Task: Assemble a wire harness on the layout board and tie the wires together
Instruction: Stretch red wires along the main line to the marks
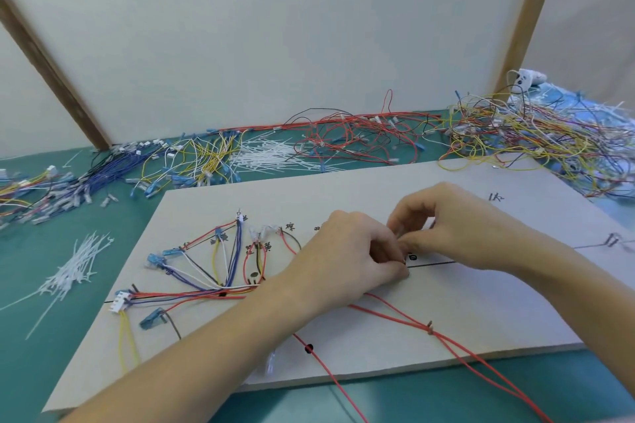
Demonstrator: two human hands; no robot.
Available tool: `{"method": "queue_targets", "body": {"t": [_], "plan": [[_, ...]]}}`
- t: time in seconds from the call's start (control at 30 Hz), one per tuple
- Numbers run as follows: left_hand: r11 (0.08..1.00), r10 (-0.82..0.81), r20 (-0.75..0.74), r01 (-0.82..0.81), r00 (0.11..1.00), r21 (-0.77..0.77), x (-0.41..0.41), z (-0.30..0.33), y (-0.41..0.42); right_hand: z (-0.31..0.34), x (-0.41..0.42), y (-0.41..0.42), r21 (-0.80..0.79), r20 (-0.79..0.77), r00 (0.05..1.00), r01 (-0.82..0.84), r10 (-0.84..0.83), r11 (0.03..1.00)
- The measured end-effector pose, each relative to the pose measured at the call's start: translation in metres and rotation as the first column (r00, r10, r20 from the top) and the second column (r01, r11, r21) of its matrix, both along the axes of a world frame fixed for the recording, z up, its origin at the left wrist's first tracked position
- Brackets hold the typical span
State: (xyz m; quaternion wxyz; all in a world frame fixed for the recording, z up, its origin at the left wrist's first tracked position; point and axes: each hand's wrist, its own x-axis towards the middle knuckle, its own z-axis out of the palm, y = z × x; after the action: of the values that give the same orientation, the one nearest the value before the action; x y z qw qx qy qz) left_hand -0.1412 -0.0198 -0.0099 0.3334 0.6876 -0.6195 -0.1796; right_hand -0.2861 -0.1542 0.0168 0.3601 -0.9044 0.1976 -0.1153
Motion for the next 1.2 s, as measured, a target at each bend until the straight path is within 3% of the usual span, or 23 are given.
{"method": "queue_targets", "body": {"t": [0.13,0.27,0.4,0.57,0.77,1.2], "plan": [[1.0,0.022,-0.025,-0.022,0.999,0.006,-0.002,-0.001,0.001,-0.006,0.003,-0.003,-0.069,-0.061,0.995,0.074,-0.078,0.995],[1.0,-0.004,0.041,0.003,0.999,0.023,-0.003,0.001,0.001,-0.019,-0.018,0.007,-0.235,0.046,0.992,0.122,-0.114,0.964],[0.999,-0.026,0.121,0.021,0.992,0.041,-0.005,0.005,0.0,-0.03,-0.043,0.025,-0.268,0.154,0.981,0.157,-0.119,0.951],[0.992,-0.069,0.164,0.05,0.984,0.117,-0.005,0.013,-0.004,-0.03,-0.044,0.038,-0.419,0.086,0.989,0.146,-0.12,0.896],[0.979,-0.101,0.185,0.065,0.978,0.191,-0.004,0.021,-0.014,-0.032,-0.041,0.049,-0.313,0.154,0.947,0.317,-0.281,0.895],[0.973,-0.116,0.129,0.086,0.985,0.216,-0.001,0.021,-0.018,-0.037,-0.036,0.052,-0.325,0.141,0.936,0.353,-0.324,0.877]]}}
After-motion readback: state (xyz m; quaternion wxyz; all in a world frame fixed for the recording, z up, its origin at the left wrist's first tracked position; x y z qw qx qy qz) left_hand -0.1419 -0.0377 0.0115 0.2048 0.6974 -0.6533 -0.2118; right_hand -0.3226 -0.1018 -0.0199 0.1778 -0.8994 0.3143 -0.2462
